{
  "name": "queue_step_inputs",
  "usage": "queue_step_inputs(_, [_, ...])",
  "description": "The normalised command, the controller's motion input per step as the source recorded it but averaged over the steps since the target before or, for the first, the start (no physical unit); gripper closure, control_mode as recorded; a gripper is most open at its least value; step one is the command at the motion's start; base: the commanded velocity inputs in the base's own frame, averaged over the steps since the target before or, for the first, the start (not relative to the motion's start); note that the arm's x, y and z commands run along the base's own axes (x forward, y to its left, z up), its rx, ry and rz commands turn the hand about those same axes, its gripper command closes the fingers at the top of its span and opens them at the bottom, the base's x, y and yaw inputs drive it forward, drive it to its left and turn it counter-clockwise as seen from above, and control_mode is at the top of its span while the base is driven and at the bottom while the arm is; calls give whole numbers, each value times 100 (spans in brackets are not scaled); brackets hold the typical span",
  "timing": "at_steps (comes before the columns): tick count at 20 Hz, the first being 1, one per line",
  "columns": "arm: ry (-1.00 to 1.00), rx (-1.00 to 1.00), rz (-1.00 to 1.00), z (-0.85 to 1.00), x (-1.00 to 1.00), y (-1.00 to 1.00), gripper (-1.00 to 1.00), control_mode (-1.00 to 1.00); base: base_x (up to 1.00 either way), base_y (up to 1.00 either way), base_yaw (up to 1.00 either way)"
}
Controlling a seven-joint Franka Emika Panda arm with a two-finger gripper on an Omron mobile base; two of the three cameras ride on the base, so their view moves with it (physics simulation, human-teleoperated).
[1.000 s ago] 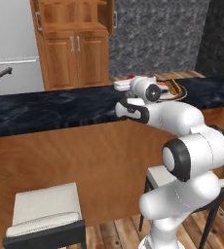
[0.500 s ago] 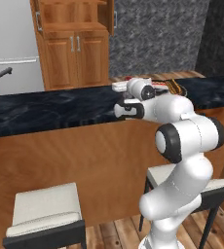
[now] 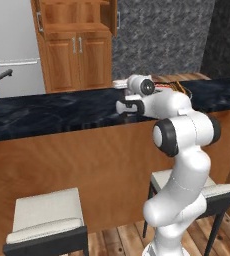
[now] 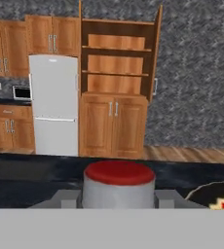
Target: Move the hot dog bun to the plate on the dining table and place the condiment next to that plate. Then navigate to the fridge and take the sausage and place it on the plate as well.
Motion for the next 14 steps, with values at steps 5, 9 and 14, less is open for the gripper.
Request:
queue_step_inputs(5, [2,0,0,-36,-20,-3,-100,-100,0,0,0])
queue_step_inputs(9, [0,0,0,-32,-90,-15,-100,-100,0,0,0])
queue_step_inputs(14, [0,0,-1,-9,-26,-13,-100,-100,0,0,0])
